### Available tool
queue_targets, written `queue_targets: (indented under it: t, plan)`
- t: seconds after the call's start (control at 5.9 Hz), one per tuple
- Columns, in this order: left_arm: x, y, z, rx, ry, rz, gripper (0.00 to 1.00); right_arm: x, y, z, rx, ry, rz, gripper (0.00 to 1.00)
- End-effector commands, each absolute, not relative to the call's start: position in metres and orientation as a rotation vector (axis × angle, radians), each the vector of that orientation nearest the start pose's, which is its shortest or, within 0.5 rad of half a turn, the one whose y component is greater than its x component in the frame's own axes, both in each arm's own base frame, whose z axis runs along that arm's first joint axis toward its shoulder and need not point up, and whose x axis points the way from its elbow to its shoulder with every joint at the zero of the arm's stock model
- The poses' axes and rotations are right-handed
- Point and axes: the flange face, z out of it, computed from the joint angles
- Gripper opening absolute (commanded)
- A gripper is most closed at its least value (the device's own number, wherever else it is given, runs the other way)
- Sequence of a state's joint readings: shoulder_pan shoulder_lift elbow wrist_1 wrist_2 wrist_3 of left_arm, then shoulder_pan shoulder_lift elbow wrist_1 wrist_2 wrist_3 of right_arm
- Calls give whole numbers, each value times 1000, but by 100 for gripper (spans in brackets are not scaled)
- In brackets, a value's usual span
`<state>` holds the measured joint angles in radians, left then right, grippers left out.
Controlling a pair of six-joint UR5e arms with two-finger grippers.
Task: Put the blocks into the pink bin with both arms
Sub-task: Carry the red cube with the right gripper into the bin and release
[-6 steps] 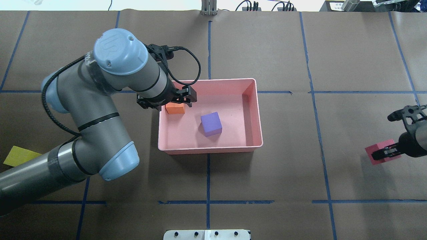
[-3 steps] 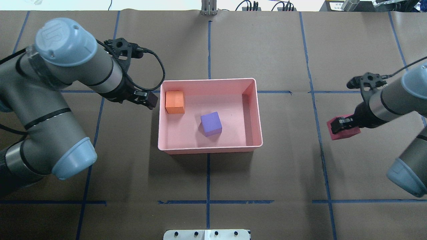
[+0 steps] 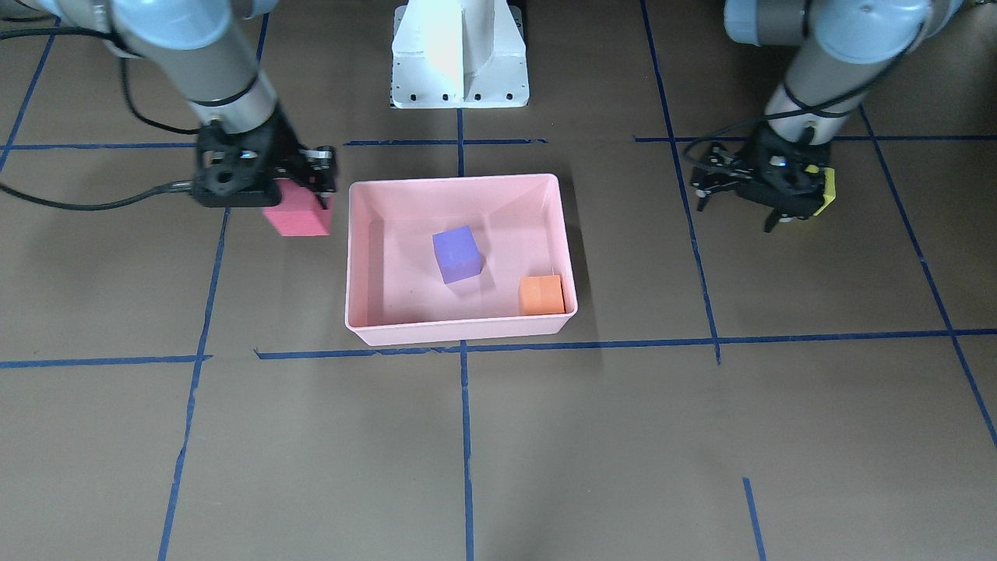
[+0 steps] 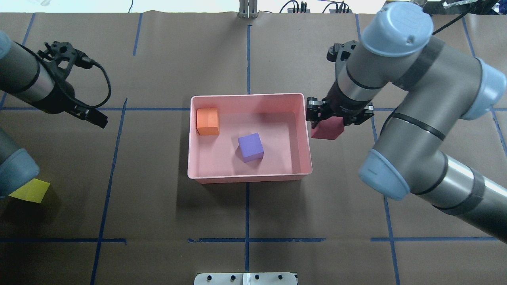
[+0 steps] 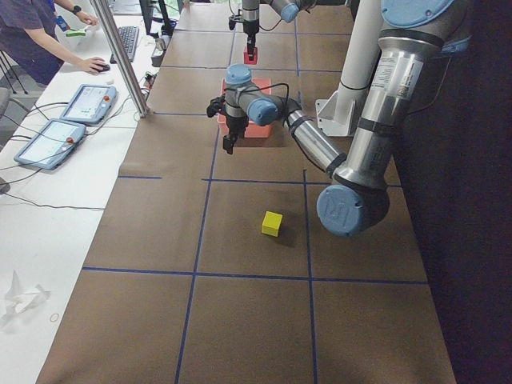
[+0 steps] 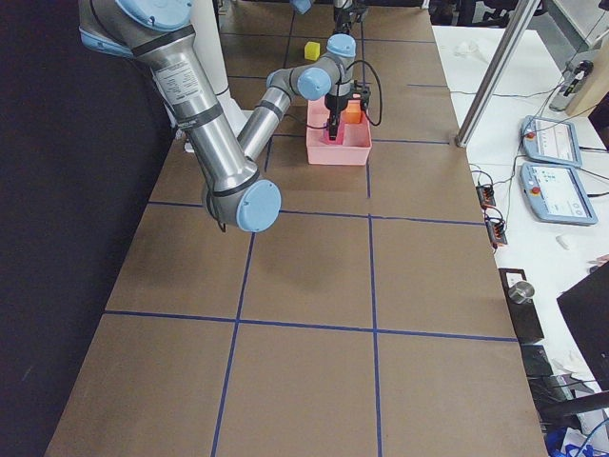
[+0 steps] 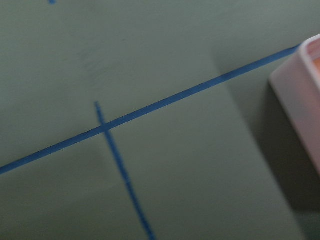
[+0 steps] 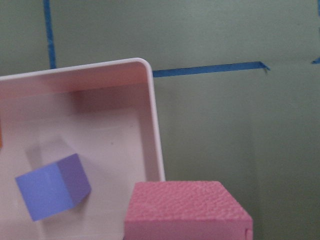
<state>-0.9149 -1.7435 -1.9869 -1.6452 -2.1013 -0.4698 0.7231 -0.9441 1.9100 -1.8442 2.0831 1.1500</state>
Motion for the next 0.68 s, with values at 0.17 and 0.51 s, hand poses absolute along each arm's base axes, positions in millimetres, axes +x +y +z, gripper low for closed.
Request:
queue_targets:
  t: [0.17, 0.51]
  plan:
    - [191, -394, 511, 297, 791, 352, 100, -483, -451, 125, -51, -811, 190, 99]
    - [172, -369, 547, 224, 799, 202, 100, -479, -449, 126, -38, -815, 179, 100]
